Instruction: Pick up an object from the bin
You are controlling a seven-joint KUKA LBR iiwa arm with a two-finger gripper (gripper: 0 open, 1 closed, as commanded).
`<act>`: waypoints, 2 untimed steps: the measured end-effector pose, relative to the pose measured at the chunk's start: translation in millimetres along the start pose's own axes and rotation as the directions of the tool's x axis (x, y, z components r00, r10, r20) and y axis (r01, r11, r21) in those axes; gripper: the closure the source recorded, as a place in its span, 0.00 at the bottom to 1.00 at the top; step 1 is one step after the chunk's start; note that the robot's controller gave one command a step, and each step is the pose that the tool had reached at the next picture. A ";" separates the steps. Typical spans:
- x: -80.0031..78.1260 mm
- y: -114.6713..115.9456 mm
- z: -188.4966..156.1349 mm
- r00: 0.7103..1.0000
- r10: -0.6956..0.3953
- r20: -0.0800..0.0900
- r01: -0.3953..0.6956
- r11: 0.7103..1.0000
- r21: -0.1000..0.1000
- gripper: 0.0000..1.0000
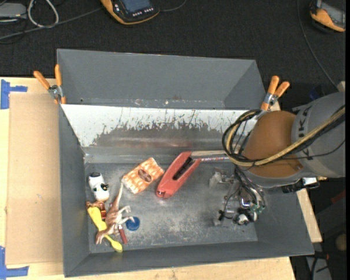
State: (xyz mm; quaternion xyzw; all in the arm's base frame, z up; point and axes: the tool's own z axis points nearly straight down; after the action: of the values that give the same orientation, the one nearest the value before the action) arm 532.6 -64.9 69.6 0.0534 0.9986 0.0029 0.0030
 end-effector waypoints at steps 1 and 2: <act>-39.9 44.8 -0.2 0.999 -0.049 0.001 0.049 0.999 0.004 0.00; -54.0 85.2 -43.6 1.000 0.005 -0.009 -0.005 1.000 0.002 0.00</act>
Offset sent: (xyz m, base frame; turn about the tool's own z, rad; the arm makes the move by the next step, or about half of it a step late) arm 0.0672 0.0860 0.0517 0.0075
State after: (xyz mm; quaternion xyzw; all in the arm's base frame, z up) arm 595.1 13.8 114.0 0.0558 0.9984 0.0023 -0.0017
